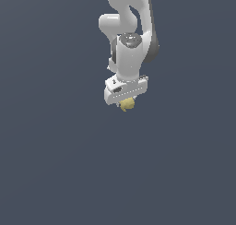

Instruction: Pick up the object and move it to a goal position.

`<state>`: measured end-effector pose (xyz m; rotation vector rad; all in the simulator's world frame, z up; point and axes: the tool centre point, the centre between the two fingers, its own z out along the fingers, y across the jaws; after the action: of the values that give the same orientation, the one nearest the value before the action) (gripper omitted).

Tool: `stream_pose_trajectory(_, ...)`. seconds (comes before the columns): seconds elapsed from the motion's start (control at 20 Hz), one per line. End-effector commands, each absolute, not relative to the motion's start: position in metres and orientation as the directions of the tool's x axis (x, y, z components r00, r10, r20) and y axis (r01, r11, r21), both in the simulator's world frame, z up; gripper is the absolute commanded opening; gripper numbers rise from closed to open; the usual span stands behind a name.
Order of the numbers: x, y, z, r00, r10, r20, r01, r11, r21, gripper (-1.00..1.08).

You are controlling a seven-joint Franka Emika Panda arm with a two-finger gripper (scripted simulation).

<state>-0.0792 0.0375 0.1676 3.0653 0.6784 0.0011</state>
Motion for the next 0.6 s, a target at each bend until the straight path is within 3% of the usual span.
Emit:
stream_pose_trajectory(0.0, -0.076, 0.058, 0.193, 0.907, 0.422, 0.0, 0.422, -0.907, 0.002, -1.0)
stream_pose_trajectory(0.55, -0.058, 0.143, 0.298, 0.907, 0.422, 0.0, 0.422, -0.907, 0.001, -1.0)
